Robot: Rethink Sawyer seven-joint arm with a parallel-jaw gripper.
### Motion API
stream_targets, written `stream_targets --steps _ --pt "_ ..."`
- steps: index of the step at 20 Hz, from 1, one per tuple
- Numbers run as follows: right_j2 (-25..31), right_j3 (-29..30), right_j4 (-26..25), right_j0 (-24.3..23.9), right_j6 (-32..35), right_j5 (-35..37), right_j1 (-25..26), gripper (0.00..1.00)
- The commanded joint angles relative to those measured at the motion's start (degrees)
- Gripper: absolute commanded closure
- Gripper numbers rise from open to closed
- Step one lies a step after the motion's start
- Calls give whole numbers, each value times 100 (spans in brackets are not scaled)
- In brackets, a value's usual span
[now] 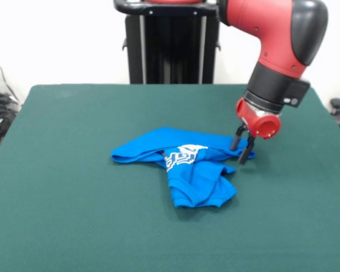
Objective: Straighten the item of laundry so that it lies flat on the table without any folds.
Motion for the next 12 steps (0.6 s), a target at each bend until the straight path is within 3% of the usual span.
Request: stream_targets --steps 1,12 --pt "737 171 -199 181 880 -190 276 100" --pt "601 103 -449 238 644 -28 309 100"
